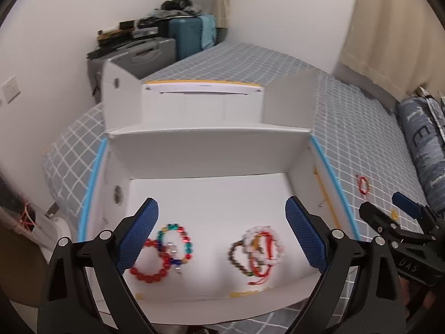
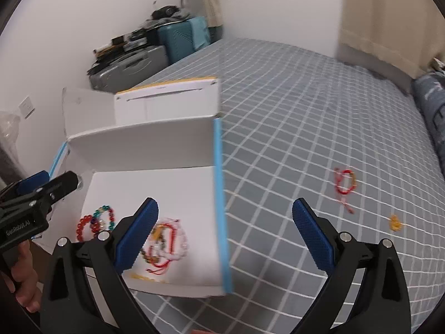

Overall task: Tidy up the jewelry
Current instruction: 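Move both tools back from the box toward the red string and amber beads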

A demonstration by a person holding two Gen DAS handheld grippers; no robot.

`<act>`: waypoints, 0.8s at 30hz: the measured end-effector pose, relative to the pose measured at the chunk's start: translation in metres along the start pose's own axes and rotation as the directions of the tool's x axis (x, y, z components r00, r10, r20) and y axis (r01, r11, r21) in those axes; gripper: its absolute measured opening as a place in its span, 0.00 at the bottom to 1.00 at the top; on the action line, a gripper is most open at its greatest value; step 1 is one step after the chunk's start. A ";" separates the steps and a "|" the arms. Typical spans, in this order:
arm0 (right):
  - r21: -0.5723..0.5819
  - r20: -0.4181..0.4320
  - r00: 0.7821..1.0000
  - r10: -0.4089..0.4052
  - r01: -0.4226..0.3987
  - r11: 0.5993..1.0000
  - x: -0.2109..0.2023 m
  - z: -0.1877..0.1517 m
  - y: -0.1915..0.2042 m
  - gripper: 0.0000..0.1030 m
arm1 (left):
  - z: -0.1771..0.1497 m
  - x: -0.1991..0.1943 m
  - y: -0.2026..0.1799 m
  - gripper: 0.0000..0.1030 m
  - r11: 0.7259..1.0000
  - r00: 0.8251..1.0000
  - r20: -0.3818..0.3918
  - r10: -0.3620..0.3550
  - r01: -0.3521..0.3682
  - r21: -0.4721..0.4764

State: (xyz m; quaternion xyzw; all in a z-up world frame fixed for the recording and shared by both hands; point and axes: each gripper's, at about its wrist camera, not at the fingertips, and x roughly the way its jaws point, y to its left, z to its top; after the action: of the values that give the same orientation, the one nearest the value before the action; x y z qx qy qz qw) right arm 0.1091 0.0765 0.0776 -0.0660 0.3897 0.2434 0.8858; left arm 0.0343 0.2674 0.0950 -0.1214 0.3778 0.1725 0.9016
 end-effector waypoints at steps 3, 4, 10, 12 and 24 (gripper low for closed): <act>0.032 0.009 1.000 -0.018 0.017 0.999 -0.011 -0.002 -0.021 0.91 | 0.001 0.000 -0.020 0.89 0.999 1.000 0.009 -0.023 0.022 0.024; 0.046 0.013 1.000 -0.026 0.025 0.999 -0.015 -0.002 -0.029 0.90 | 0.001 0.000 -0.025 0.90 0.999 0.999 0.012 -0.030 0.030 0.033; 0.089 0.030 0.995 -0.093 0.091 0.992 -0.040 -0.010 -0.075 0.91 | 0.003 0.000 -0.076 0.93 0.992 0.995 0.030 -0.092 0.089 0.092; 0.113 0.037 0.991 -0.128 0.123 0.986 -0.052 -0.013 -0.097 0.91 | 0.002 0.000 -0.095 0.94 0.987 0.993 0.031 -0.115 0.111 0.119; 0.238 0.001 0.973 -0.230 0.223 0.945 -0.086 -0.040 -0.210 0.91 | 0.000 0.031 -0.228 0.94 0.939 0.970 -0.035 -0.239 0.240 0.247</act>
State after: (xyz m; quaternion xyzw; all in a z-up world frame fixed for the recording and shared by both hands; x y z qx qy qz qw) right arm 0.1342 -0.1515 0.0971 -0.0011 0.3930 0.0927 0.9149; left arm 0.1466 0.0668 0.0926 -0.0526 0.3807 0.0126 0.9231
